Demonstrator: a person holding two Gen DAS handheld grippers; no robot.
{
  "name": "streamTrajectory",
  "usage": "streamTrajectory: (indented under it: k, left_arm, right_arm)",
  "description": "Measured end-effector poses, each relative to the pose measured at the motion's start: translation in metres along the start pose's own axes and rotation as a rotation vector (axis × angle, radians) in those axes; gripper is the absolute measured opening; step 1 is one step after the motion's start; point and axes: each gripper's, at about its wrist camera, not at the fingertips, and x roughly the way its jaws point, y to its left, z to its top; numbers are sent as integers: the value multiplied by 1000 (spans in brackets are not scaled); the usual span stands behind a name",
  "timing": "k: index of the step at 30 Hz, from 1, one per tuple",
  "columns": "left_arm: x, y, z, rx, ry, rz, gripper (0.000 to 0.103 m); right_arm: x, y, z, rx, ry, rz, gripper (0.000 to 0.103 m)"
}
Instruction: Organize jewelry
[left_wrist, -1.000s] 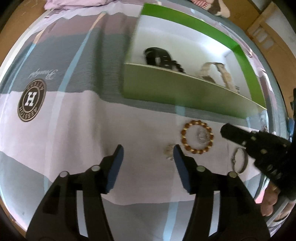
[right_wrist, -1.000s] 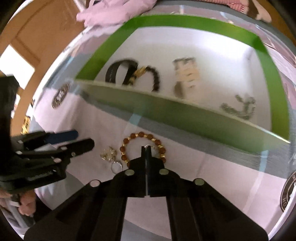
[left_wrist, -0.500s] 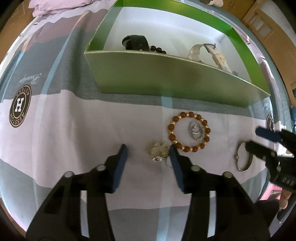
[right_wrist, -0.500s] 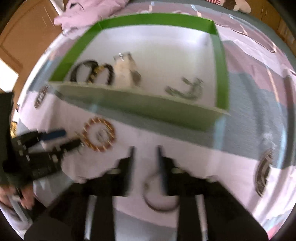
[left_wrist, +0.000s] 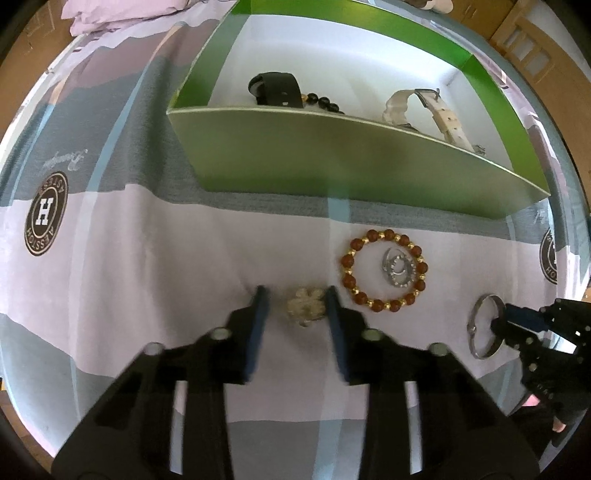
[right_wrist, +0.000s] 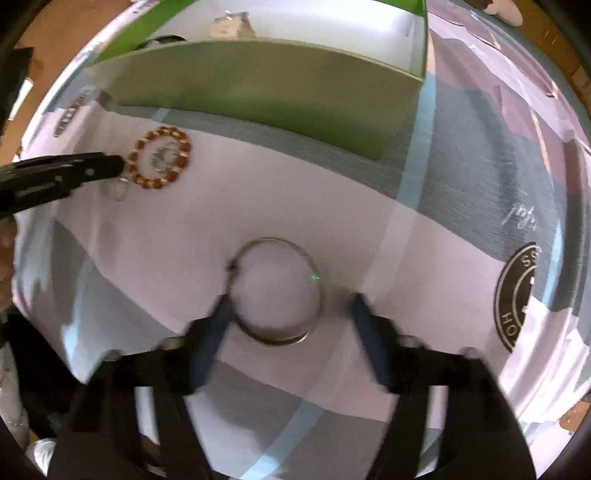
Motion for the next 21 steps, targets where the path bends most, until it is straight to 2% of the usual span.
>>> streamTrajectory:
  k: [1, 3, 7, 10, 15, 17, 19, 21]
  left_arm:
    - [-1, 1, 1, -5, 0, -5, 20]
    - [-2, 3, 2, -21, -1, -26, 20]
    - [-7, 3, 4, -19, -18, -23, 20]
    - [-17, 7, 4, -18, -46, -26, 20]
    - [-23, 8, 0, -12, -57, -22, 20]
    - [-21, 7, -1, -6, -49, -20, 20]
    - [-21, 6, -2, 0, -45, -21, 20]
    - [-21, 6, -2, 1, -48, -21, 20]
  right_arm:
    - [0, 1, -1, -7, 0, -22, 23]
    - [-1, 0, -1, -3, -6, -3, 14]
    - [-7, -2, -1, 20, -34, 20, 8]
    - [-13, -9, 12, 30, -55, 32, 4]
    - [-26, -17, 21, 53, -108, 69, 2]
    - [-27, -16, 24, 41, -117, 34, 2]
    - [-18, -15, 27, 41, -82, -2, 15]
    - [-7, -12, 28, 41, -46, -2, 19]
